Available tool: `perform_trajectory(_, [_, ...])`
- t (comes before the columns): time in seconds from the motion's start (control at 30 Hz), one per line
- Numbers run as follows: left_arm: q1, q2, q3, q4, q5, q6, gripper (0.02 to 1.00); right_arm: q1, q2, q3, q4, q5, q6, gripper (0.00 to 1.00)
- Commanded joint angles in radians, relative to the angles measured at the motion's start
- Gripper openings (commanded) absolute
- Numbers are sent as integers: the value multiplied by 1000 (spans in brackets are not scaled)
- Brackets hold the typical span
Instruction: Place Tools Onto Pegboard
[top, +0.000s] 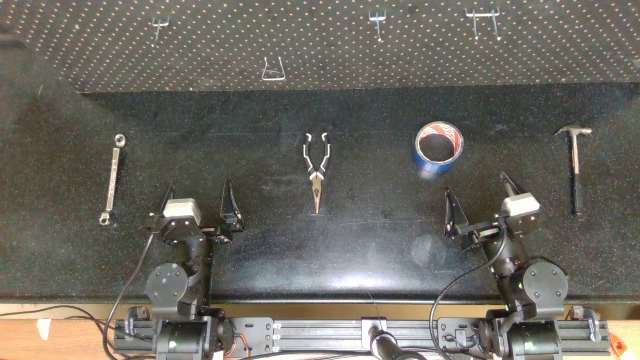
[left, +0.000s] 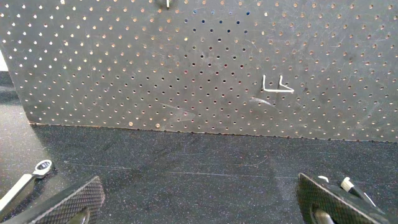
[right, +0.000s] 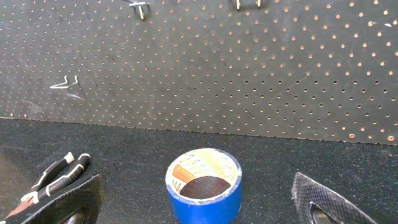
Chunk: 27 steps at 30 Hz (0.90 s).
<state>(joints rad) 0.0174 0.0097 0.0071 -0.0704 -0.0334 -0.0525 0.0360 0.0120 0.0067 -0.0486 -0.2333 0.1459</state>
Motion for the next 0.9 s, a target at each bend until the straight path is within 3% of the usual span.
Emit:
perform_trajectory(0.03, [4,-6,-2,-5,-18,9,996,7,-11,-3,-7,13,14,985])
perform_trajectory(0.1, [0,-6,-2,-5,-14,8,996,7,-11,-3,-7,13,14,985])
perform_trajectory(0.17, [-6,-6,-2,-11,50,5,996,7,-11,-3,-7,13,14,985])
perform_trajectory(0.3, [-4,61,-1,6,54,6,996,7,-11,-3,-7,13,14,985])
perform_trajectory(0.43, [-3,282,131,-50,49,161,996,7,-11,-3,-7,13,14,987])
perform_trajectory(0.57, [10,489,402,-322,-5,238,996,7,-11,-3,-7,13,14,985])
perform_trajectory(0.73, [103,701,642,-642,-209,294,993,7,-11,-3,-7,13,14,985])
perform_trajectory(0.9, [268,866,669,-727,-218,361,993,7,-11,-3,-7,13,14,985])
